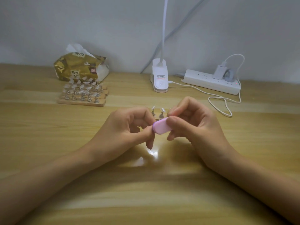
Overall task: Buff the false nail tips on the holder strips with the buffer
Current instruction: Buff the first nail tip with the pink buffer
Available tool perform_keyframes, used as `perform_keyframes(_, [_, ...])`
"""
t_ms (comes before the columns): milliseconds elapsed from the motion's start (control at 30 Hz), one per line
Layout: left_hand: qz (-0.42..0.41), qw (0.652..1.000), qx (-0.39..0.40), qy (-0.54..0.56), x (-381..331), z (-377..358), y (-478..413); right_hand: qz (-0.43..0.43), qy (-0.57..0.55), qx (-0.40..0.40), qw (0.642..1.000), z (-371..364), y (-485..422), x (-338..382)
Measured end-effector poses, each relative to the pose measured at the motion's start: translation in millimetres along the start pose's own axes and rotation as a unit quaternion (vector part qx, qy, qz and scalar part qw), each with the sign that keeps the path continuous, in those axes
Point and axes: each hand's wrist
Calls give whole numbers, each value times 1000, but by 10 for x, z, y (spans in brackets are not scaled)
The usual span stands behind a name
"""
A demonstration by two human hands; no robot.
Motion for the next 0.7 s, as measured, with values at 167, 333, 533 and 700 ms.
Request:
perform_keyframes(167, [1, 1000, -6, -21, -11, -5, 10, -18, -19, -50, 998, 22, -16, 55])
perform_keyframes(333, [-1, 999, 1, -37, -8, -2, -7, -28, 6, -35, 999, -17, -19, 21])
perform_keyframes(533, [-4, 999, 20, -34, -1, -8, -5, -15, -18, 8, 1000, -24, 5, -13])
perform_keyframes(700, [4, 1000, 23, 5, -6, -15, -11, -30, -23, -42, 998, 0, -30, 20])
Point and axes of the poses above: each hand's wrist, its own y-axis away from the middle knuckle, its own z-axis out of the back of the hand, x = y × z
